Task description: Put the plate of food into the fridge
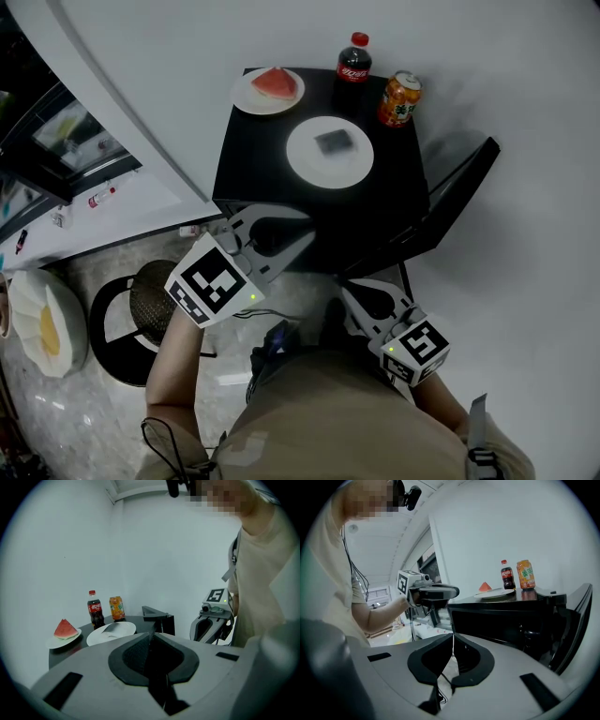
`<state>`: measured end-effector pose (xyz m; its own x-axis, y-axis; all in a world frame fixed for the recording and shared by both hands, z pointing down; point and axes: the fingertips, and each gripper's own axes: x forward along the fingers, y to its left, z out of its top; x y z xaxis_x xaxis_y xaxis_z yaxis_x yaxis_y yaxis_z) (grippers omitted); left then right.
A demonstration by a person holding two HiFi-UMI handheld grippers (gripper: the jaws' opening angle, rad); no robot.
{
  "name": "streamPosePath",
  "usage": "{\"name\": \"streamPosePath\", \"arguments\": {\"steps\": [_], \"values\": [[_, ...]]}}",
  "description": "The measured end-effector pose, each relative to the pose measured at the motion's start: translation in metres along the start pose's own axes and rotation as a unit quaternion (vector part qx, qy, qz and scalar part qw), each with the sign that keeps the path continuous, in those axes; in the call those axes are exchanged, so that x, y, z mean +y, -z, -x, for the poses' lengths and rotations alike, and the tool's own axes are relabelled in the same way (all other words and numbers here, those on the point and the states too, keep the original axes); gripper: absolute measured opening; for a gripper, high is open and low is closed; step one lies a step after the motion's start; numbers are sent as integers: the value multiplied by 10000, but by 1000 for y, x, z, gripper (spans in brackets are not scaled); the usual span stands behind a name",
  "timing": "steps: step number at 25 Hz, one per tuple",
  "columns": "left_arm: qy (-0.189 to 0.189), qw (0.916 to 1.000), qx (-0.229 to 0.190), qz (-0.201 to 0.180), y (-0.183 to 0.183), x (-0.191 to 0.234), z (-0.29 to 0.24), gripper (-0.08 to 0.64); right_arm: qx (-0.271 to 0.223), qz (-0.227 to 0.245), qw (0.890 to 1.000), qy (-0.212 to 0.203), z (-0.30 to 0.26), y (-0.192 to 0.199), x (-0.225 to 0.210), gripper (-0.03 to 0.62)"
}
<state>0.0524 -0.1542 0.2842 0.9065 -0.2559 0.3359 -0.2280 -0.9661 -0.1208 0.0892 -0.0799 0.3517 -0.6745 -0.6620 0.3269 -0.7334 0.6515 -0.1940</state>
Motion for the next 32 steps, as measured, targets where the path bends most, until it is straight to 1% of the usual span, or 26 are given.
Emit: {"name": "streamPosePath", "arguments": {"steps": [4,5,6,11,15,18,21,24,28,32], "values": [[13,10000,-33,-70,-5,4,-1,21,-8,-82,9999,105,3,1,-2,21],[17,10000,-32,-72,-6,5,-1,63,5,-122,9998,128,3,2,-3,21],[13,10000,-18,-84,-6,7,-2,124,5,-143,9998,141,3,2,-3,21],[-78,9995,93,-303,-7,12,-2,218,-14,-78,9999,121,2,0,-2,21],[132,9985,295,-433,-4,6,-3,289,39,-19,10000,79,-1,1,1,21],[150,9969,454,-620,1,4,-6,314,24,-26,10000,50,-3,0,3,21],[69,9952,517,-827,2,7,-10,335,-18,-14,10000,43,-4,-2,4,21],[-15,9932,602,-992,2,10,-14,342,-49,0,10000,51,-4,-4,3,22],[-156,9872,857,-1338,7,19,-21,342,-67,-22,9999,79,-2,-2,1,21],[-103,9795,1214,-1606,16,25,-31,342,30,-47,9999,85,-1,2,-1,21]]}}
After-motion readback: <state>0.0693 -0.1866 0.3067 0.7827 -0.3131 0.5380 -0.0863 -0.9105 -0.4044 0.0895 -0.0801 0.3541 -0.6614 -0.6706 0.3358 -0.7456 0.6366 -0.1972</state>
